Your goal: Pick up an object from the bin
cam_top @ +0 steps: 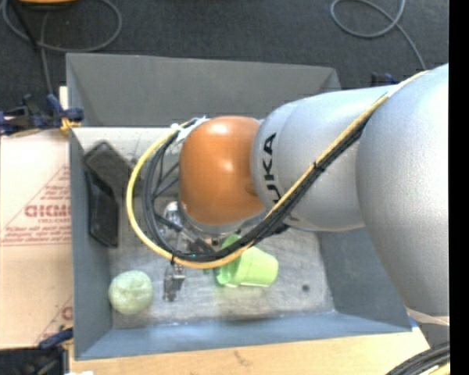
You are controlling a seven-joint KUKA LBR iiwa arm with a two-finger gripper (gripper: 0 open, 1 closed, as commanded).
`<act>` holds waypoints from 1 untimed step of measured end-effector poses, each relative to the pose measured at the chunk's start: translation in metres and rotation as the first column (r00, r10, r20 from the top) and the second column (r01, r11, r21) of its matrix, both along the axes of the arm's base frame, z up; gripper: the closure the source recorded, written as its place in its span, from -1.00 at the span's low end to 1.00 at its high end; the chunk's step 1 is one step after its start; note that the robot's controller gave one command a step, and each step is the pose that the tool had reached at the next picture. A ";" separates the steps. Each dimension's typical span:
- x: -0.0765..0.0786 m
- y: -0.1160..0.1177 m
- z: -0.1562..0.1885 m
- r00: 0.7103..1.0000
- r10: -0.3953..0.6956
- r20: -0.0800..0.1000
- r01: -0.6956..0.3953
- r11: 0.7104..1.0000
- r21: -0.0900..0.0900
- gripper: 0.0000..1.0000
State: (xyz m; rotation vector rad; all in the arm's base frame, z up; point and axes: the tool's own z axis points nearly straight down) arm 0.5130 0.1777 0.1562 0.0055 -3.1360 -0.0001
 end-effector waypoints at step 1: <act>0.002 -0.001 0.004 1.000 -0.004 0.008 0.004 1.000 0.001 -1.00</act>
Offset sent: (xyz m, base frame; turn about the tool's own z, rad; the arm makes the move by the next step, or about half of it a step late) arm -0.0149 0.0224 -0.0862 -0.1514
